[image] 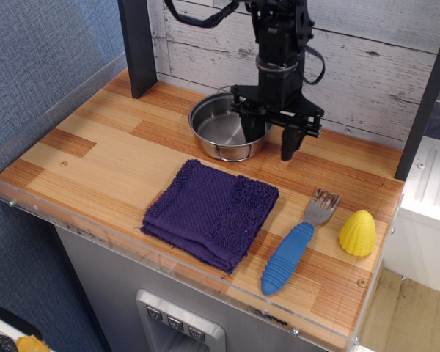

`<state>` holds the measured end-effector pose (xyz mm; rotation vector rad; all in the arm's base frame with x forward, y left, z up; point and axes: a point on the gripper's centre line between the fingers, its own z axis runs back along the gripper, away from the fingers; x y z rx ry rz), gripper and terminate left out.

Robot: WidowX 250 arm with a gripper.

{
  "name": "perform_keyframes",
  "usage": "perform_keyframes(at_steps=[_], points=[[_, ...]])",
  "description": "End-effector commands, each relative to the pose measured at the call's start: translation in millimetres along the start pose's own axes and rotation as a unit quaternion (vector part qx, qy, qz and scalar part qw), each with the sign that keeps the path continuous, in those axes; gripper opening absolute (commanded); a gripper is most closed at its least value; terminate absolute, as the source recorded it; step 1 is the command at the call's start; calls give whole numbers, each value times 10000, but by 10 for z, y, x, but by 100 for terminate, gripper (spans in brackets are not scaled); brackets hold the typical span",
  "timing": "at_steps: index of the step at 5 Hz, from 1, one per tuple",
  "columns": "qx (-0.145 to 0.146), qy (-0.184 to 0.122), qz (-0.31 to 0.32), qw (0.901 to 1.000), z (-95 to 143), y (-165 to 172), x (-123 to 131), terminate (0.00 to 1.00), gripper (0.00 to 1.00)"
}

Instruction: Move the pan to front end of the table

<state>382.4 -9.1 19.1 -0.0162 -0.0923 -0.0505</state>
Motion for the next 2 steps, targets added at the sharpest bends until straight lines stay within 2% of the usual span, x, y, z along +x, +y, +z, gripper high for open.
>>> perform_keyframes(at_steps=[1, 2], points=[[12, -325, -100, 9994, 294, -9, 33, 0, 0], [33, -365, -100, 9993, 368, 30, 18, 0, 0]])
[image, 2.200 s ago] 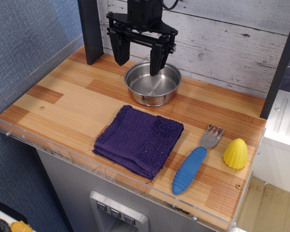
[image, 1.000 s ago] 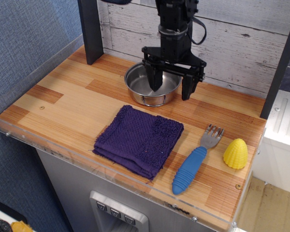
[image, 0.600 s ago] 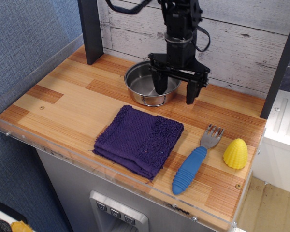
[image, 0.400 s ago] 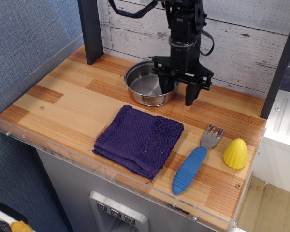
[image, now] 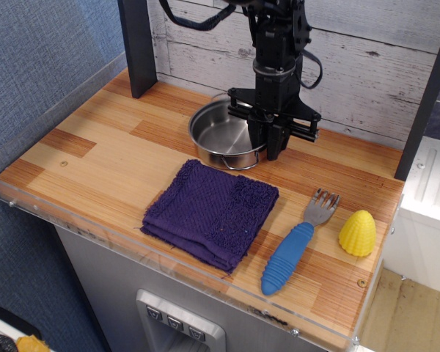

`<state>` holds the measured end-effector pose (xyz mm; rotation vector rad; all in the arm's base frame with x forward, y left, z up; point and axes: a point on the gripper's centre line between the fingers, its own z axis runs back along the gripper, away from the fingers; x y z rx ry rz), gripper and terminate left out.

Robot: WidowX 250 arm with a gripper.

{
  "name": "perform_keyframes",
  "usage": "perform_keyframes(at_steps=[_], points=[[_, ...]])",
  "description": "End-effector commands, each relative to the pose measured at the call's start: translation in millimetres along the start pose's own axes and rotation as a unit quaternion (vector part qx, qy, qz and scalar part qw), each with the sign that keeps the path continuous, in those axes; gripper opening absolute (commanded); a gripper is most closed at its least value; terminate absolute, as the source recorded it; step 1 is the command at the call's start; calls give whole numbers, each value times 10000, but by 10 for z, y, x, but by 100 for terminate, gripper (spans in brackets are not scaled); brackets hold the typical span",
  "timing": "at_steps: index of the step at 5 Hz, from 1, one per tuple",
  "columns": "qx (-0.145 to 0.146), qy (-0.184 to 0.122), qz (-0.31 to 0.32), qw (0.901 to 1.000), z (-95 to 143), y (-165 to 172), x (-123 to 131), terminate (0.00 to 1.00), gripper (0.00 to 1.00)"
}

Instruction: Move the pan to front end of the table

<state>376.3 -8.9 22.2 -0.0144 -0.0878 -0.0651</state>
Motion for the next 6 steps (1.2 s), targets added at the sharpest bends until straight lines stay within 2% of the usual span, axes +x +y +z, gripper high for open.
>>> perform_keyframes(at_steps=[1, 2, 3, 4, 5, 6], points=[[98, -401, 15, 9991, 411, 76, 43, 0, 0], [4, -551, 1, 9985, 695, 118, 23, 0, 0], [-210, -638, -27, 9977, 1035, 214, -27, 0, 0], [-145, -580, -111, 9982, 1162, 454, -143, 0, 0], [-74, -462, -84, 9989, 1117, 786, -380, 0, 0], [-18, -348, -42, 9994, 1035, 1085, -766, 0, 0]])
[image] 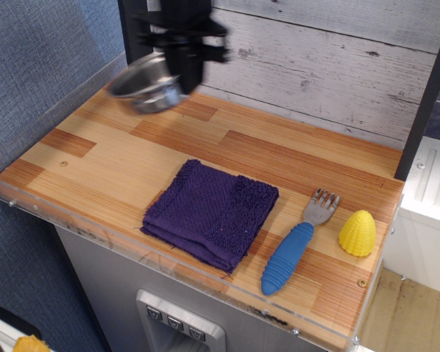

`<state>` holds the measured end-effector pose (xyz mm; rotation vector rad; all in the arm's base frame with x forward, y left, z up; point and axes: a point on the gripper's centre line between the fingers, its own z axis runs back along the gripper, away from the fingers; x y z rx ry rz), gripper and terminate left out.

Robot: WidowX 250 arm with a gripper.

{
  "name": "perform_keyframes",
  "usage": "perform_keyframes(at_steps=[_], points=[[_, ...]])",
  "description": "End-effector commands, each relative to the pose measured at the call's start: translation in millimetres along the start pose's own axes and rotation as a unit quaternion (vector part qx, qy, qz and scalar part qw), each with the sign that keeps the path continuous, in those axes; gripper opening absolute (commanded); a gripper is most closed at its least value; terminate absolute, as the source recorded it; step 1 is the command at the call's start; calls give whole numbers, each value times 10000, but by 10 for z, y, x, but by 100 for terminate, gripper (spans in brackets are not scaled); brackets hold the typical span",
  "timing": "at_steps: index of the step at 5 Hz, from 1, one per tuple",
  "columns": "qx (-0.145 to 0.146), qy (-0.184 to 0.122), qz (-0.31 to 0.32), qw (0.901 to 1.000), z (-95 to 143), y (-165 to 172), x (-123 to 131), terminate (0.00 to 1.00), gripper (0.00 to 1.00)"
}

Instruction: Move the pan to front end of the table

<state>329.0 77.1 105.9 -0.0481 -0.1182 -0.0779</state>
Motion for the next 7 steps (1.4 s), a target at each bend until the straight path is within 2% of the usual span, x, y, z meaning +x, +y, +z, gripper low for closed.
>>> perform_keyframes(at_steps=[1, 2, 3, 5, 7], points=[[182, -99, -7, 9998, 114, 438, -675, 0, 0], [114, 30, -78, 9999, 32, 506, -961, 0, 0], [20, 113, -191, 9998, -82, 452, -1029, 0, 0], [6, 4, -303, 9995, -216, 300, -748, 0, 0], [78, 151, -326, 9993, -443, 284, -636, 0, 0]])
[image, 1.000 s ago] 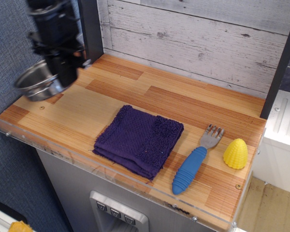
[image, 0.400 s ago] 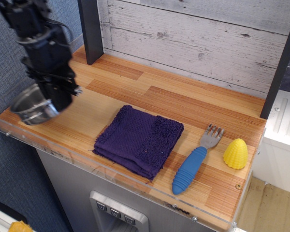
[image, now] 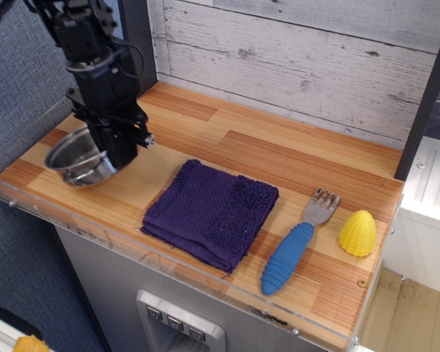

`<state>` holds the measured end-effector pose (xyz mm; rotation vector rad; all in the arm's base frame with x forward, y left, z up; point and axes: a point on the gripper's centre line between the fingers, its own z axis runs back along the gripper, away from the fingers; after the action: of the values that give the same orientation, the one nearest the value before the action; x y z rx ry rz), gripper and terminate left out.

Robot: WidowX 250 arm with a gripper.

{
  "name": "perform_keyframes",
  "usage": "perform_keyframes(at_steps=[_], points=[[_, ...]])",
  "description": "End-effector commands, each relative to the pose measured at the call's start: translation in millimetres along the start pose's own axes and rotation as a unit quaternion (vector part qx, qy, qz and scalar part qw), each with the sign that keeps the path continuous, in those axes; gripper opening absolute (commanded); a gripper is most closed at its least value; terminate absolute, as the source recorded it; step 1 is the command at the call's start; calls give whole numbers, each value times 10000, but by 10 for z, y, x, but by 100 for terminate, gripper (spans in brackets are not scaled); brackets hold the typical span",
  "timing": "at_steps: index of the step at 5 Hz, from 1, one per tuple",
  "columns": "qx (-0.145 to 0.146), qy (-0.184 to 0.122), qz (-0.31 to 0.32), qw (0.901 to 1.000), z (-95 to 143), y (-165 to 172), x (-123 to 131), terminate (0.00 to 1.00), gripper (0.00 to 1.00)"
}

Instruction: Move the pan to front end of the table

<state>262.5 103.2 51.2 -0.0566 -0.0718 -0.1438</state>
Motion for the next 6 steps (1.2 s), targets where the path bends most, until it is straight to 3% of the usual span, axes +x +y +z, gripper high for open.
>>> perform_keyframes(at_steps=[1, 3, 5, 6], points=[[141, 82, 53, 9999, -99, 91, 29, 0, 0], [-22, 474, 68, 9988, -350, 64, -110, 0, 0], [-59, 517, -9, 9986, -390, -31, -126, 0, 0], [-93, 531, 56, 9985, -363, -16, -119, 0, 100]])
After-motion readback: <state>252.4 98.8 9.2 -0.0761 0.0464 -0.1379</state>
